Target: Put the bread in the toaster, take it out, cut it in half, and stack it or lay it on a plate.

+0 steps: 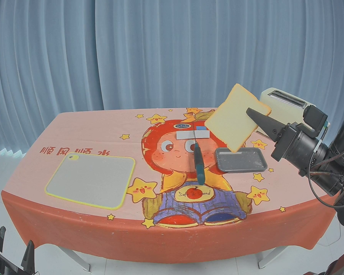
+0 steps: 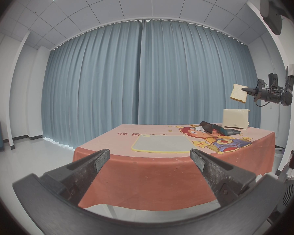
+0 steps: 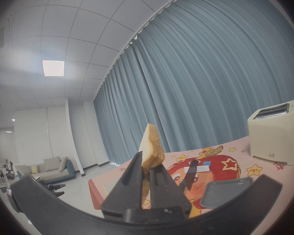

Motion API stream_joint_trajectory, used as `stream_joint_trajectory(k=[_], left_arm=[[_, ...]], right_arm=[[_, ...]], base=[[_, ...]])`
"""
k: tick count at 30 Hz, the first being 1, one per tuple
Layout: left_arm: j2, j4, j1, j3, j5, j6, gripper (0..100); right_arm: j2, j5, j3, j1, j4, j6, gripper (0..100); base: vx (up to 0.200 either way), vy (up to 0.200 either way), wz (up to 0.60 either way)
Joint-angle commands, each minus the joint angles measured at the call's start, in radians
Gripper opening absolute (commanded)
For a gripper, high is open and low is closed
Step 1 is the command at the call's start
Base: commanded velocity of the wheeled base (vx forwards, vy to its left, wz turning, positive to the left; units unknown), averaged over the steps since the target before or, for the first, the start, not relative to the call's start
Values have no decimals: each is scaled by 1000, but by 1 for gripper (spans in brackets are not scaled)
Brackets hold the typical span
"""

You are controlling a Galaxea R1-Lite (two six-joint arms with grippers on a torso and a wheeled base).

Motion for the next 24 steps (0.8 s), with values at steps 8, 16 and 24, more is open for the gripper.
stream_joint_trajectory(k=[8,16,24], left_arm=[[2,-1,0,18,1,0,100],[2,-2,0,18,2,0,100],[2,-2,0,18,2,0,100]], right_arm=[[12,0,9,25,1,2,0],[17,0,10,32,1,12,0],[29,0,19,46,1,12,0]], base=[[0,200,0],[0,100,0],[0,0,0]])
